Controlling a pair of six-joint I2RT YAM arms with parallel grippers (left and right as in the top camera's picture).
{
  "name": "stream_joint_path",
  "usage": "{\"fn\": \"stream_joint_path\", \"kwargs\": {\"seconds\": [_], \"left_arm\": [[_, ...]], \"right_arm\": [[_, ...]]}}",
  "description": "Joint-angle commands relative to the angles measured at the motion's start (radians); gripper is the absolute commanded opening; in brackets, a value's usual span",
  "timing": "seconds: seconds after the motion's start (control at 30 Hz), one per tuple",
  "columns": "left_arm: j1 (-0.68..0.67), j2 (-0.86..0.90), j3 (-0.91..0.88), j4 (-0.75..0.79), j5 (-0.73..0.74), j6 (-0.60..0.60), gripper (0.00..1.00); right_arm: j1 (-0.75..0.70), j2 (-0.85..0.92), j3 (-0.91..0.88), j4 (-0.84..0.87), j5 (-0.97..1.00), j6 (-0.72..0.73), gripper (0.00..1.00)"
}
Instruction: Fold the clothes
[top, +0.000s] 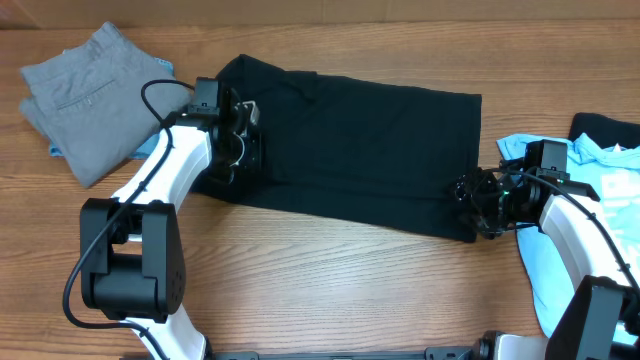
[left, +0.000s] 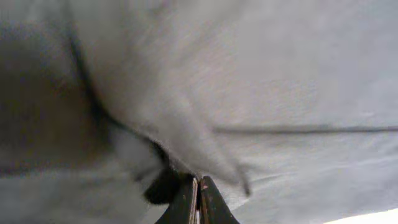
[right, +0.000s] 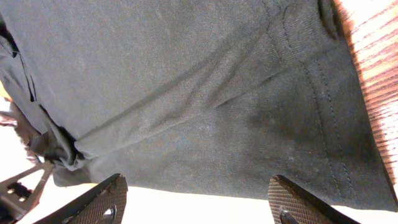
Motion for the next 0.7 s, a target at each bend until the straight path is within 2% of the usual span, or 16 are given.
{"fn": "stream_joint_path", "kwargs": {"seconds": [0.0,0.4,0.67], "left_arm": [[-0.003,0.003,-0.001,0.039,0.098,-0.050,0.04],[-0.027,0.003,0.002,0.312,0.148,-0.106,0.04],[-0.096,0.004,0.002,0.328,0.064,-0.090,0.04]], "right_arm": [[-0.004,-0.011,0.027,0.003,-0.006,-0.004,0.76],[-0.004,-0.011,0.027,0.025,-0.006,-0.003,0.76],[-0.004,-0.011,0.027,0.025,-0.006,-0.004,0.77]]}}
